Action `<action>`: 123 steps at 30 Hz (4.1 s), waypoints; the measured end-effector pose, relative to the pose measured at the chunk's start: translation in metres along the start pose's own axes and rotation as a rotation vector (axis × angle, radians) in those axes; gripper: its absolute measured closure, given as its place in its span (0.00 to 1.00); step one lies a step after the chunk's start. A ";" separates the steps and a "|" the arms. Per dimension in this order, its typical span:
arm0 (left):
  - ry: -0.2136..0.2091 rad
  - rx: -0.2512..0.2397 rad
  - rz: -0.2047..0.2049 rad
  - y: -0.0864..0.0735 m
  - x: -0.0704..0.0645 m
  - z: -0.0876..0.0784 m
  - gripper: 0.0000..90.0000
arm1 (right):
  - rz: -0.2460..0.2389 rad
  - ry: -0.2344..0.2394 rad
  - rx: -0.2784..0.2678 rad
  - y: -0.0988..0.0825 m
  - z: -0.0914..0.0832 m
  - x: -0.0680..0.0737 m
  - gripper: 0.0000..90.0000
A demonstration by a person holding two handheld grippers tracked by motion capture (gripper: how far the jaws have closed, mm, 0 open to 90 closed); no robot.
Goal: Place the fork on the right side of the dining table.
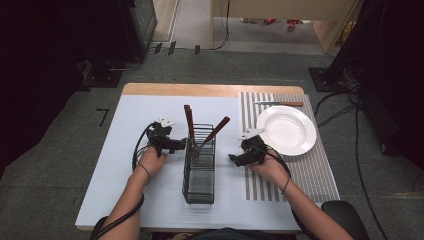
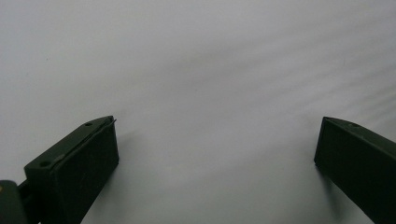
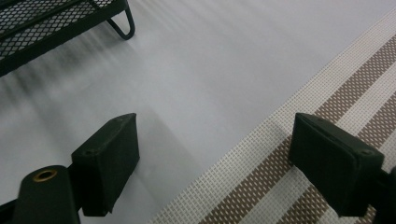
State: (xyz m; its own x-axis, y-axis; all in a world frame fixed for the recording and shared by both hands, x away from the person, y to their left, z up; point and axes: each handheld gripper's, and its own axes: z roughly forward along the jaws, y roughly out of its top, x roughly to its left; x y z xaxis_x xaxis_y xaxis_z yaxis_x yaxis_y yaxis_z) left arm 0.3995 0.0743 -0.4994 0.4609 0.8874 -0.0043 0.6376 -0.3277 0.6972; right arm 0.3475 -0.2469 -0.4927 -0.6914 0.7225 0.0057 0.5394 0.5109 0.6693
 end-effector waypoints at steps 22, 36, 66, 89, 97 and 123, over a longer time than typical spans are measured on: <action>0.000 0.000 0.000 0.000 0.000 0.000 0.00 | 0.006 0.072 0.002 0.013 -0.019 -0.003 0.35; 0.001 -0.001 0.000 0.000 0.000 0.000 0.00 | 0.132 0.118 0.020 0.027 -0.038 -0.016 0.44; -0.001 0.001 0.000 0.000 0.000 0.000 0.00 | 0.043 0.188 -0.038 0.081 -0.066 -0.022 0.44; -0.001 0.000 0.000 0.000 0.000 0.000 0.00 | -0.061 0.215 -0.110 0.108 -0.098 0.001 0.46; -0.001 -0.002 -0.003 0.000 0.000 0.000 0.00 | -0.092 0.215 -0.158 0.120 -0.101 0.003 0.50; 0.000 -0.001 0.000 0.000 0.000 0.000 0.00 | -0.081 0.388 -0.173 0.122 -0.119 0.015 0.88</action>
State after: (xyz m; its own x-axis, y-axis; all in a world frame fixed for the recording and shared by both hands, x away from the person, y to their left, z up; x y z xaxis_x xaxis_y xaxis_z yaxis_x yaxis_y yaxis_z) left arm 0.3994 0.0743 -0.4995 0.4609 0.8875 -0.0045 0.6373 -0.3274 0.6976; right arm 0.3452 -0.2291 -0.3228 -0.8753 0.4380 0.2051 0.4107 0.4492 0.7935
